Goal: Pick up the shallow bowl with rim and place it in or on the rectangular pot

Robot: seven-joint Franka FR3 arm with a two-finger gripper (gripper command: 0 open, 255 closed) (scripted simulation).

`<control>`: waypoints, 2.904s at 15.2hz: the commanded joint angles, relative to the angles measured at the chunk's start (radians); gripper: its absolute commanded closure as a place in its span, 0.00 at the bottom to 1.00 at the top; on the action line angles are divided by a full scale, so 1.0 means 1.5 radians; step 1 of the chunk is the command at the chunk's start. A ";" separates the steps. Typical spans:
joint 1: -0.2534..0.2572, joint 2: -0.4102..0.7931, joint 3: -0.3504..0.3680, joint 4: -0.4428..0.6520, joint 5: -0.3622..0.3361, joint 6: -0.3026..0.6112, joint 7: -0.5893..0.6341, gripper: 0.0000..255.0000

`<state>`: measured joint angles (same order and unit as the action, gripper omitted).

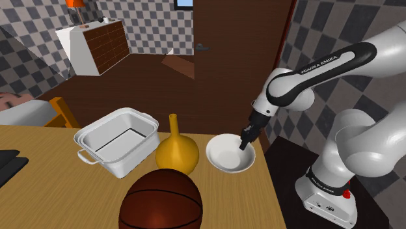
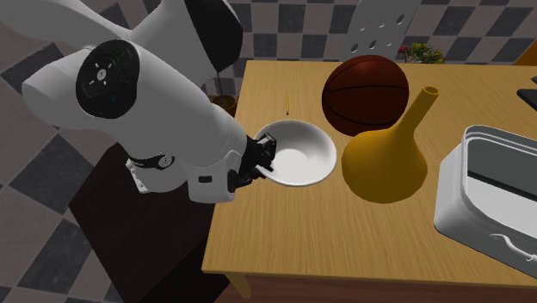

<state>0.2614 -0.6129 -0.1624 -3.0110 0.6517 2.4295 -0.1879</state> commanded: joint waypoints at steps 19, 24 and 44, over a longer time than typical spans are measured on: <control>-0.070 -0.151 0.036 0.092 -0.105 -0.225 0.143 1.00; -0.077 -0.168 0.039 0.126 -0.116 -0.273 0.167 1.00; 0.009 0.306 0.099 0.525 -0.038 -0.160 0.209 1.00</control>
<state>0.2707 -0.1975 -0.0186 -2.2655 0.5912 2.1838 0.1194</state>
